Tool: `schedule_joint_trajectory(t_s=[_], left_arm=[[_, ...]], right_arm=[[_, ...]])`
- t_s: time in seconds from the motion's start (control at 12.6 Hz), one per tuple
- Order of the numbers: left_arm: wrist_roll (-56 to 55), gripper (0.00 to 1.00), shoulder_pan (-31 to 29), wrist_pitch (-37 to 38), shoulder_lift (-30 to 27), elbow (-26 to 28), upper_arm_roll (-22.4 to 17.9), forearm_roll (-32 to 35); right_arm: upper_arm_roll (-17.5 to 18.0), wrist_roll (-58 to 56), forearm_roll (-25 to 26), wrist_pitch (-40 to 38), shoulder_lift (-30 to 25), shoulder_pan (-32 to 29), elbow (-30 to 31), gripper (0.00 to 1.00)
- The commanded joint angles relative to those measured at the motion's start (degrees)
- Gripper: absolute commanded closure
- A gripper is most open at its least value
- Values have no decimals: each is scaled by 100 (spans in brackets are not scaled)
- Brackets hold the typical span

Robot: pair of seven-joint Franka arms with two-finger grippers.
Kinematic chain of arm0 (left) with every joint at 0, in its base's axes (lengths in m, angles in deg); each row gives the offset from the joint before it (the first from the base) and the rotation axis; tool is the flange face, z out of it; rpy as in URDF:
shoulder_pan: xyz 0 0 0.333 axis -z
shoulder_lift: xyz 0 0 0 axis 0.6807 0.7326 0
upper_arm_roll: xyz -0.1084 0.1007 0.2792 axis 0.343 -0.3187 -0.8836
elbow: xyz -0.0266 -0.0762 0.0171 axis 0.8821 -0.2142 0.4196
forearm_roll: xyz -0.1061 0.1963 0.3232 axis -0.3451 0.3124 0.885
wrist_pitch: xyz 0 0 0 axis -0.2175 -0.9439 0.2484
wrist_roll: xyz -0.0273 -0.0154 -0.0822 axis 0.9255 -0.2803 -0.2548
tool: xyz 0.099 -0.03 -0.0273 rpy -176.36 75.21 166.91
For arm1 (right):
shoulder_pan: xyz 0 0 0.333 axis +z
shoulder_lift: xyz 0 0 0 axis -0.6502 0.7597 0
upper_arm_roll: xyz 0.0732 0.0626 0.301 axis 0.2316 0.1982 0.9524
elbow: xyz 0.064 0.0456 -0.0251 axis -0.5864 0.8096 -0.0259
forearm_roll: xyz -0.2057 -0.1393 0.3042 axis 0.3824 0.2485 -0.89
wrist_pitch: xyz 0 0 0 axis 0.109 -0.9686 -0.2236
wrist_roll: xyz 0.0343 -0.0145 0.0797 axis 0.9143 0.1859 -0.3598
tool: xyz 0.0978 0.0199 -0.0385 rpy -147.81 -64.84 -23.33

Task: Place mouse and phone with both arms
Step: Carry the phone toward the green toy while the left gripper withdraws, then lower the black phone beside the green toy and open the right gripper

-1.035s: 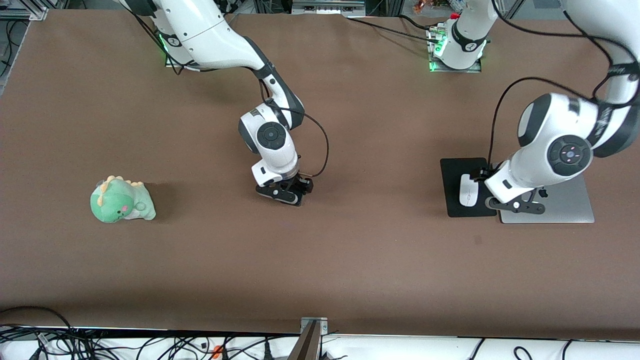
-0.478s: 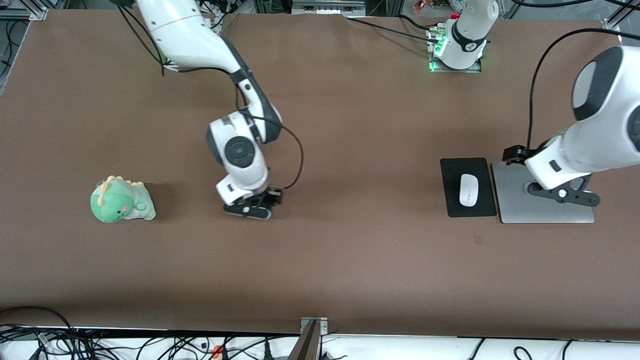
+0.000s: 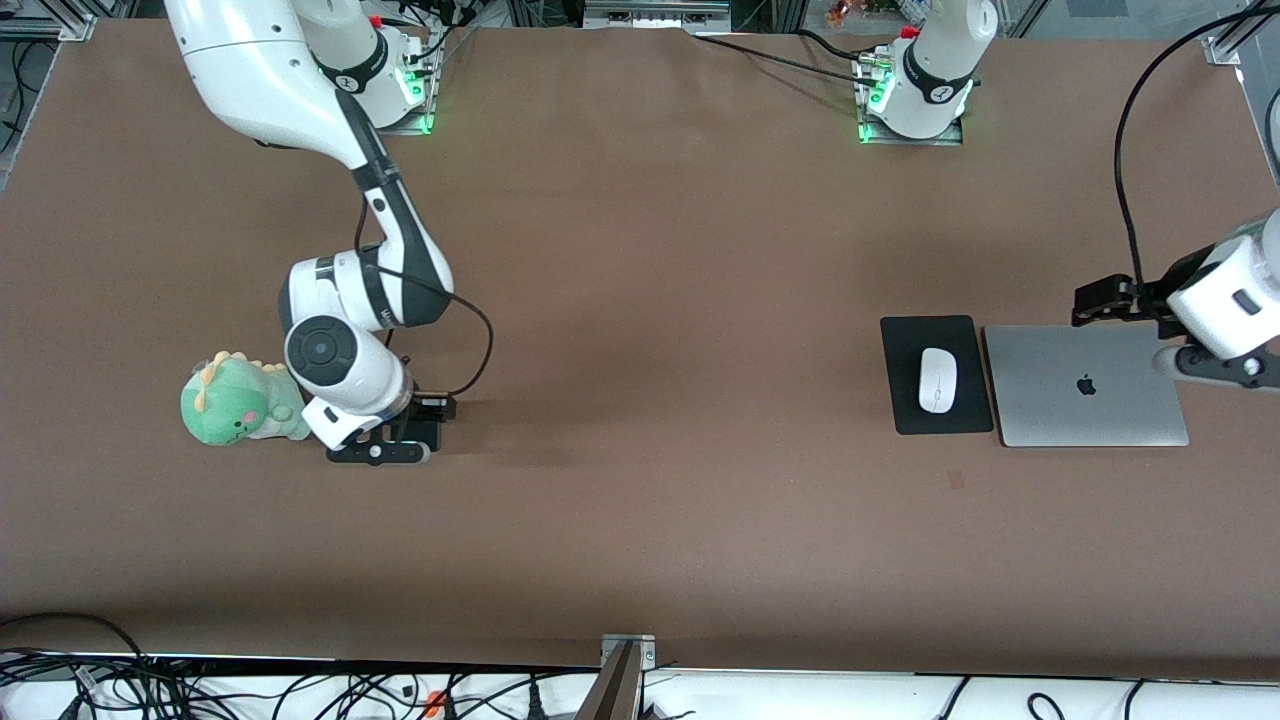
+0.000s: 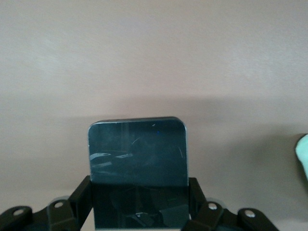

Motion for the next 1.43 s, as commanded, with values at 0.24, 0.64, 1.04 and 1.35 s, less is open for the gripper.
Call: schedule_joint_trajectory(t_s=[0.24,0.64,1.04,1.35], left_arm=[[10,0,563,-1584,-1498,2118,-573,-111],[-60,0,545,-1296,-1391,1881,-521,-111],[-43,0,562,-732,-1103,1512,-520,-119],[-69,0,536,-539,-961,1212,-582,-67]], right_arm=[[111,-626,-61,784,-17,-435,623,27],[111,-662,-202,1101,71,-471,809,10],[102,-627,-202,619,-595,-480,739,0],[-108,-679,-193,-581,-1668,-471,355,0]])
